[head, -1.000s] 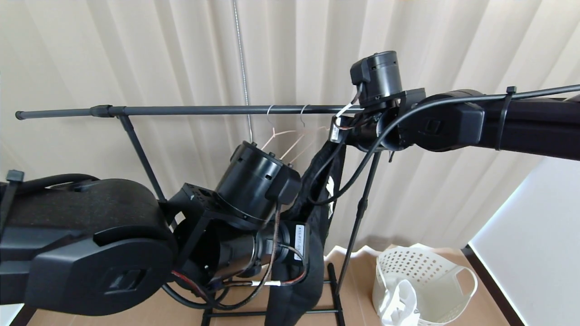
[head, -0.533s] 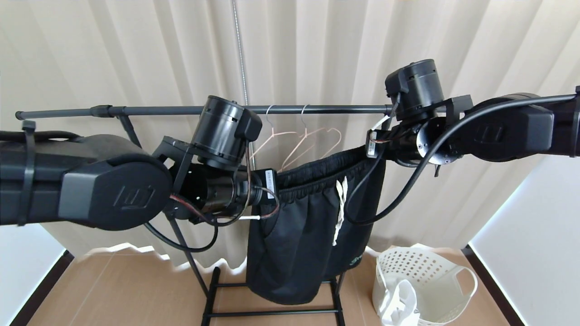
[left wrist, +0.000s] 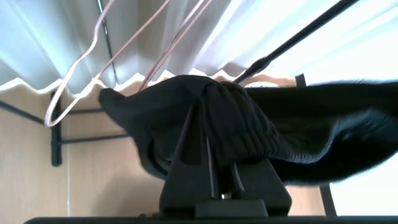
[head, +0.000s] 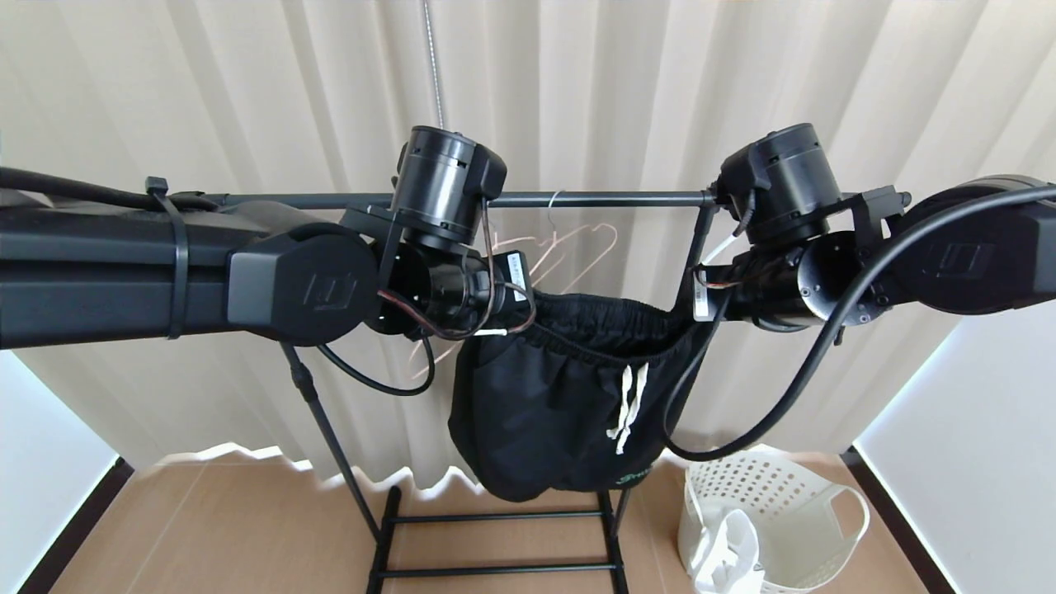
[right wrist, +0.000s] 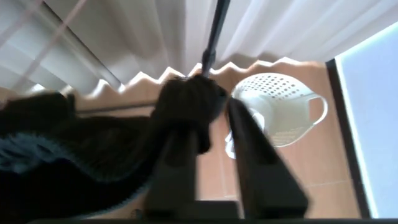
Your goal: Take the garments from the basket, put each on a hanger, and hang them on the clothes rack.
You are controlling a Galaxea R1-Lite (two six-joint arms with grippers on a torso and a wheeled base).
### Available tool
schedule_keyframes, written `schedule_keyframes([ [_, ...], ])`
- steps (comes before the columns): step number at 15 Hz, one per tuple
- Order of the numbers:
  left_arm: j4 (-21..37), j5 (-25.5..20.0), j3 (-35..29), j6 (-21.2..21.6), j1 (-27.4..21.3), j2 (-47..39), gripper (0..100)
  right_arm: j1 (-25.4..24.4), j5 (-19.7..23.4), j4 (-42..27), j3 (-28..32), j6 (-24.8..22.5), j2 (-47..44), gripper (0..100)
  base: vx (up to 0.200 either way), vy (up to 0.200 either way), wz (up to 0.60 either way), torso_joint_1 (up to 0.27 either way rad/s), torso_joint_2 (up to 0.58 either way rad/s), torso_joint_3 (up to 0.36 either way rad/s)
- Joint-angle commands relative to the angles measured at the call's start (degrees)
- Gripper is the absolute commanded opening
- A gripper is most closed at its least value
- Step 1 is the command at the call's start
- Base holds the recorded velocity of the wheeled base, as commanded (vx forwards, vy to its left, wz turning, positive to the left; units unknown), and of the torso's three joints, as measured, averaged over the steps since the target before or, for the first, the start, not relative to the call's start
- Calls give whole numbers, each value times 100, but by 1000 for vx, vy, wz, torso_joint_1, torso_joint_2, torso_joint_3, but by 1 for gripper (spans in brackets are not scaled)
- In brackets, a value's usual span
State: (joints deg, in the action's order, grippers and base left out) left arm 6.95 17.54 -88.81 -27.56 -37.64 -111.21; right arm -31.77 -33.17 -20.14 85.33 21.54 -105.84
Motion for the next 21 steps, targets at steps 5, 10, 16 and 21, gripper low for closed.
schedule_keyframes([
  [5,-9,4,-480,-3,-59,-76,0,-5,171,36,-1379,-1258,564,100,0,0,0,0,0,0],
  [10,-1,91,-831,5,-59,-85,0,-5,2148,678,-2407,-2435,1021,100,0,0,0,0,0,0],
  [16,228,91,-963,93,-138,-58,0,-110,4196,3332,-3708,-2769,1162,100,0,0,0,0,0,0],
  [21,228,83,-893,102,-235,-49,0,-251,4161,4176,-3682,-1934,591,100,0,0,0,0,0,0],
])
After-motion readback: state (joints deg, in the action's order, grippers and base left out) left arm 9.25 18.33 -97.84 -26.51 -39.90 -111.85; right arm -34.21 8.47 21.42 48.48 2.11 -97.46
